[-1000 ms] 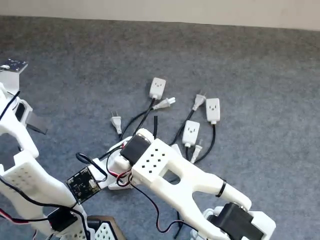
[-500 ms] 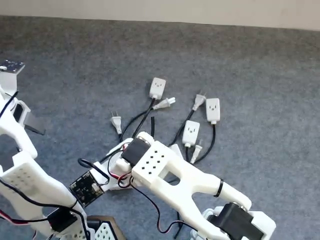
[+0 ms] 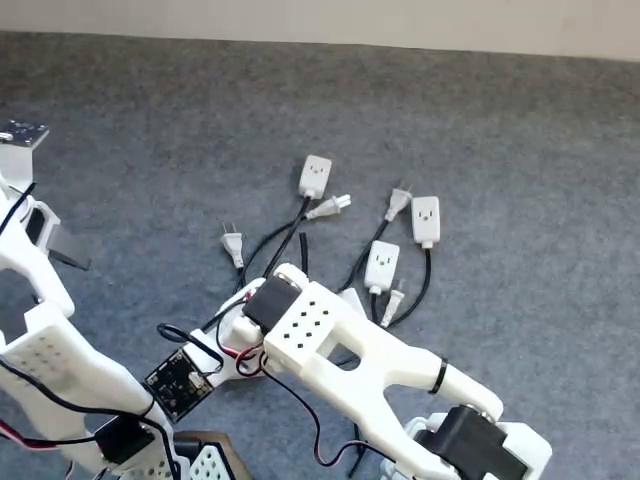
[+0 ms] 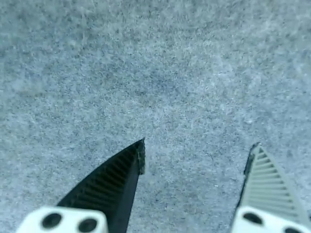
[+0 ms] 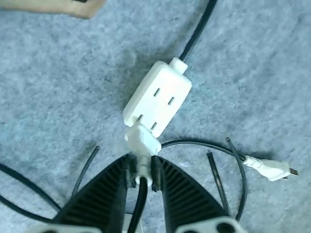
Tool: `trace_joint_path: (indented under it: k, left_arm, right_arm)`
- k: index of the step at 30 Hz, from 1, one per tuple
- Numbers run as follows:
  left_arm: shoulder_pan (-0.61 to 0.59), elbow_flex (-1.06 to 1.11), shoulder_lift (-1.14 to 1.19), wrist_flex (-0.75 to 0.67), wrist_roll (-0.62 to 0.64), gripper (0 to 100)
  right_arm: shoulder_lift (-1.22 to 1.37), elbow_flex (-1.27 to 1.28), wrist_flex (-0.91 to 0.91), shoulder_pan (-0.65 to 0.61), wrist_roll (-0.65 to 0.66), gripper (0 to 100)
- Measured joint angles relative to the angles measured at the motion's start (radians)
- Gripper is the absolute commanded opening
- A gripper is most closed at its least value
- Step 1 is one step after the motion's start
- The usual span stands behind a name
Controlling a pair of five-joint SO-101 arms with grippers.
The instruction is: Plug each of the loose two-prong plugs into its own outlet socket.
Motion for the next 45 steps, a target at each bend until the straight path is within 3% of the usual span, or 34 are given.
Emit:
trace_joint_path:
  k: [30,39,45]
  left_arm:
    - [0.000,0.000,0.000,0.000,0.000,33]
    - [0.000,0.000,0.000,0.000,0.000,33]
    - [0.000,0.000,0.000,0.000,0.000,33]
  right_arm:
    - [-0.005,0.043,-0.008,-0.071,0.046,0.6]
    - [0.255,-0.049,-0.060,-0.068,0.031,0.6]
    - [0.288,-0.077,-0.060,-0.069,0.011,0.6]
